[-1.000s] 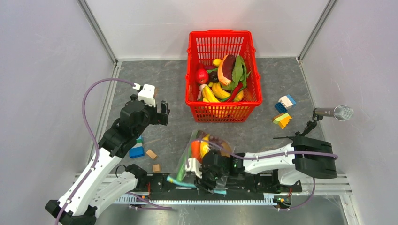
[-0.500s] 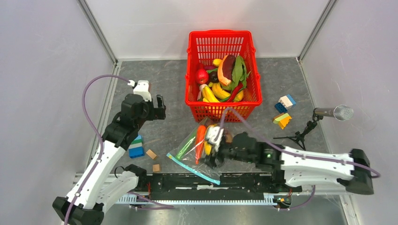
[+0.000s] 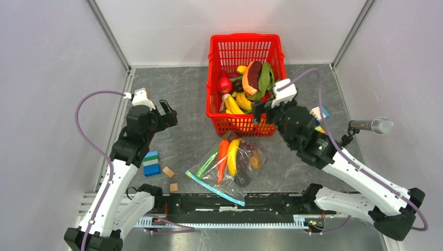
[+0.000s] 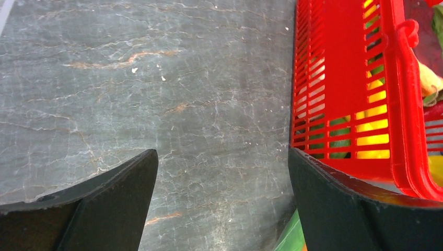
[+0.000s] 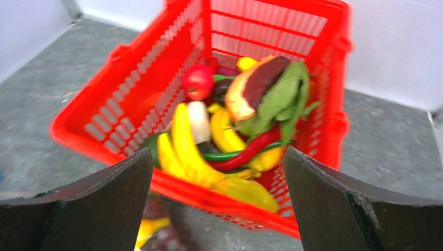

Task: Place the food in the zip-top bag and seal the zipper
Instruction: Reset both arms

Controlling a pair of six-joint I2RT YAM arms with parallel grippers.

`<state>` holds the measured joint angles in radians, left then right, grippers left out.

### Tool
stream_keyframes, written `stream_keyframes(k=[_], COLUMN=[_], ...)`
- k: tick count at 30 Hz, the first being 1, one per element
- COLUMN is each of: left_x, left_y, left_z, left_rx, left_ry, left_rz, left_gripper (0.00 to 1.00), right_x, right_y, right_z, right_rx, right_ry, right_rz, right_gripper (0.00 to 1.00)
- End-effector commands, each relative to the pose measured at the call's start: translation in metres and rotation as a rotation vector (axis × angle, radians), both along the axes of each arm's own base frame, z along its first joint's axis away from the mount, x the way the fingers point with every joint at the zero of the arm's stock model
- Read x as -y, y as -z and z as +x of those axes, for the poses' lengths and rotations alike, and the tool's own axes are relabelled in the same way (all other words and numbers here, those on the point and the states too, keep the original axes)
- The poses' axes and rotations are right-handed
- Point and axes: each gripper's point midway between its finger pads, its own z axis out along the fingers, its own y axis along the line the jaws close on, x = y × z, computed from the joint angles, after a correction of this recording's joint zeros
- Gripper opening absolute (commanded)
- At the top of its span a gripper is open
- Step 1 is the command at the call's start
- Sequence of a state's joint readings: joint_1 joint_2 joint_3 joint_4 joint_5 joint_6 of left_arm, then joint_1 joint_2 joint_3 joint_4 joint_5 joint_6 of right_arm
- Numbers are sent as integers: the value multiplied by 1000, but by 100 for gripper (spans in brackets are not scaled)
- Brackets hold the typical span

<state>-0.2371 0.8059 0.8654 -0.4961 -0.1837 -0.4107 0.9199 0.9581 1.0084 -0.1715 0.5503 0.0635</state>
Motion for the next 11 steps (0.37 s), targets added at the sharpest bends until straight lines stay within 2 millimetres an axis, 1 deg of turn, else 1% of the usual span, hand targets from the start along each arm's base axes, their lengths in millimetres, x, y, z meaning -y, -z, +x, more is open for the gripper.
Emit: stream_keyframes(k=[1,4,6,11], left_x=[-12,-14,-16,-22], left_y=[-18,-28,-35,-47], left_z=[-1,-2,-2,-4], left_rx=[73,111,131,166], left_ry=[-109,-117,-125,-142], left_rz=[-64,-74,-71,-46], left_gripper=[100,100,100,100], right_x=[41,59,67,73], right_y=[20,35,35,38], right_z=[28,36,37,36], right_rx=[-95,-124,-113,-113], right_ry=[116,132,146,152], right_rz=[20,67,89,102], right_gripper=[98,98,98,98])
